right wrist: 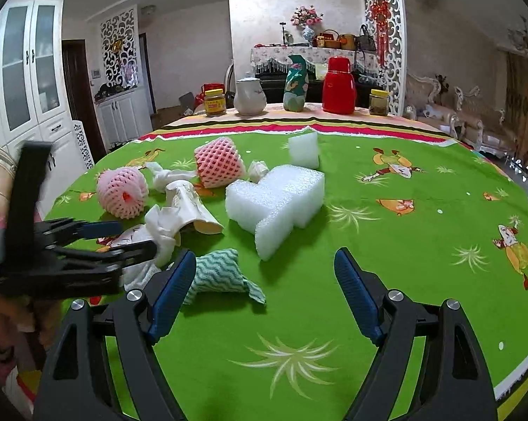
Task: Collect trash
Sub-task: 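Grasp a white paper cup with the right tool while the left tool grasps a white tissue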
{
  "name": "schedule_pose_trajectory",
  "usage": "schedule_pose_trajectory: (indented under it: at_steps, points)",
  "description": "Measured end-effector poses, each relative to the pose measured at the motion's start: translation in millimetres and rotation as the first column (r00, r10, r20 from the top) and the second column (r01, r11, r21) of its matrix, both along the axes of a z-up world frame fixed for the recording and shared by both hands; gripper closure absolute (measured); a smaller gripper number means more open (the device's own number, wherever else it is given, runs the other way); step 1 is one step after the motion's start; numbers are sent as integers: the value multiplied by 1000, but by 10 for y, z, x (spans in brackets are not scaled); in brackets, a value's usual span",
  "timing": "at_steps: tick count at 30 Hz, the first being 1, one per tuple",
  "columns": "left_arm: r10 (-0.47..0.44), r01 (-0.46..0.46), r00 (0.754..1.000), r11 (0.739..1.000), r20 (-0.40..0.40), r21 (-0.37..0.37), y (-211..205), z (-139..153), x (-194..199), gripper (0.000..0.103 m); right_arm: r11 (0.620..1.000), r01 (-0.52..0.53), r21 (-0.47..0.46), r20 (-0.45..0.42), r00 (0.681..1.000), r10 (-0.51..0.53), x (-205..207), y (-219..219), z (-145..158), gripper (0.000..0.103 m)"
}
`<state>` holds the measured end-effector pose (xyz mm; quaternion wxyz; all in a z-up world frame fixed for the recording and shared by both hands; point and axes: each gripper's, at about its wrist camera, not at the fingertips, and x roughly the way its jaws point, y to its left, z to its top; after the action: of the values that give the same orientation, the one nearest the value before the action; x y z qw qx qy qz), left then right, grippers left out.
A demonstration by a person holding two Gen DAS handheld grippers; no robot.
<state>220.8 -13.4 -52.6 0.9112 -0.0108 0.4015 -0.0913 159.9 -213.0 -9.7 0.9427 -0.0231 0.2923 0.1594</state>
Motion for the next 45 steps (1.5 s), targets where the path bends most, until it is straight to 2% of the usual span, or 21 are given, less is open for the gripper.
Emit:
schedule_pose_trajectory:
  at_steps: [1, 2, 3, 4, 7, 12, 16, 20, 23, 29, 33, 35, 36, 39, 41, 45]
  points:
    - [3, -3, 1000, 1000, -16, -3, 7, -18, 54, 34, 1000, -2, -6, -2, 1000, 2, 8, -5, -6, 26]
    - [2, -2, 999, 1000, -33, -9, 0, -47, 105, 41, 1000, -4, -10, -4, 1000, 4, 7, -6, -5, 26]
    - [-9, 8, 998, 1000, -54, -18, -17, -93, 146, 54, 1000, -6, -16, -7, 1000, 6, 4, -3, -12, 26]
    - [-21, 19, 998, 1000, -66, -18, -31, -120, 163, 59, 1000, -7, -22, -11, 1000, 7, 8, 1, -22, 27]
    - [-44, 44, 999, 999, -12, -10, -11, -68, 20, 63, 1000, -9, -24, -37, 999, 8, 29, 14, -72, 29]
    - [11, -11, 996, 1000, 94, 2, 250, 104, -249, 64, 998, -48, -28, -56, 997, 46, 74, 215, -96, 33]
    - [67, -71, 989, 997, 132, 26, 523, 176, -406, 64, 992, -116, -48, -75, 991, 113, 196, 541, -74, 34]
    - [117, -116, 985, 993, 129, -14, 833, 226, -529, 64, 987, -158, -32, -116, 981, 153, 445, 839, -66, 34]
    - [136, -136, 979, 991, 152, -6, 948, 273, -654, 64, 983, -183, -27, -146, 973, 177, 655, 1093, -113, 34]
    - [162, -158, 978, 987, 135, -42, 1157, 243, -778, 64, 977, -189, -98, -211, 963, 166, 1002, 1497, -317, 34]
    - [160, -155, 979, 986, 126, -54, 1214, 221, -838, 63, 973, -174, -153, -228, 964, 136, 1082, 1581, -423, 35]
    - [159, -153, 980, 986, 122, -62, 1221, 199, -850, 63, 969, -165, -182, -217, 968, 124, 1054, 1586, -430, 43]
    - [159, -152, 980, 986, 119, -68, 1227, 185, -856, 63, 966, -160, -203, -210, 971, 117, 1038, 1591, -429, 54]
    - [166, -158, 980, 984, 110, -83, 1243, 143, -859, 63, 957, -171, -234, -181, 975, 130, 919, 1609, -391, 64]
    - [169, -160, 980, 983, 103, -91, 1250, 116, -850, 63, 953, -177, -246, -153, 978, 142, 784, 1636, -354, 64]
    - [171, -161, 980, 982, 102, -99, 1254, 114, -904, 63, 966, -186, -180, -120, 979, 166, 552, 1610, -230, 64]
